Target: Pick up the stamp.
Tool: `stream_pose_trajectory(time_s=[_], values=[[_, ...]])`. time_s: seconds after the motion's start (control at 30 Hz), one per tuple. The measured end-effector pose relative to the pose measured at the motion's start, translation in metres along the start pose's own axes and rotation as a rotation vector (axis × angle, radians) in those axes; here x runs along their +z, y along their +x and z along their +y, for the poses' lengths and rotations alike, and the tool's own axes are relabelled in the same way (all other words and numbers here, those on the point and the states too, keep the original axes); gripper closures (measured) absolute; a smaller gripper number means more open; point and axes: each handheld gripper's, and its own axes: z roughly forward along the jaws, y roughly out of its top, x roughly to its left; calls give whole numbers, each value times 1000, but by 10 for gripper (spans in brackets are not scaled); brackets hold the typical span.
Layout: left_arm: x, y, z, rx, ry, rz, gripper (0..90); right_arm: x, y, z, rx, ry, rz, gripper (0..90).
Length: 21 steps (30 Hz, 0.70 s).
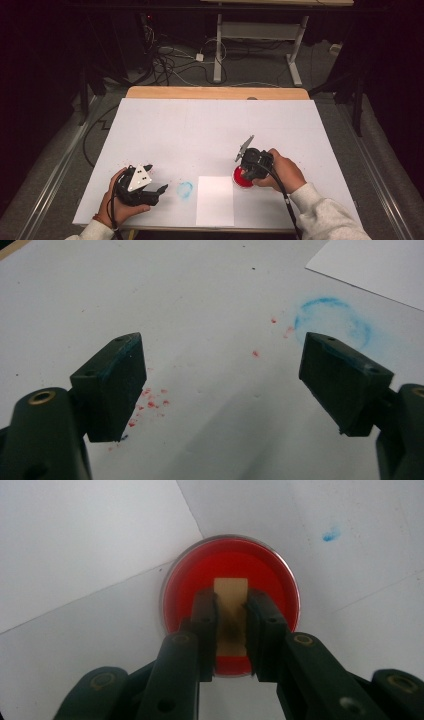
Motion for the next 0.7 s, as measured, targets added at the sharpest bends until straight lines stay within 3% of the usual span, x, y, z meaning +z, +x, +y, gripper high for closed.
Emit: stream_pose_trajectory(time_s=[0.13,0.7], values=[[0,0,0,15,-3,5,184,2,1,0,-3,12,-5,766],[2,1,-3,-6,5,-10,184,5,0,-3,2,-9,-3,767]])
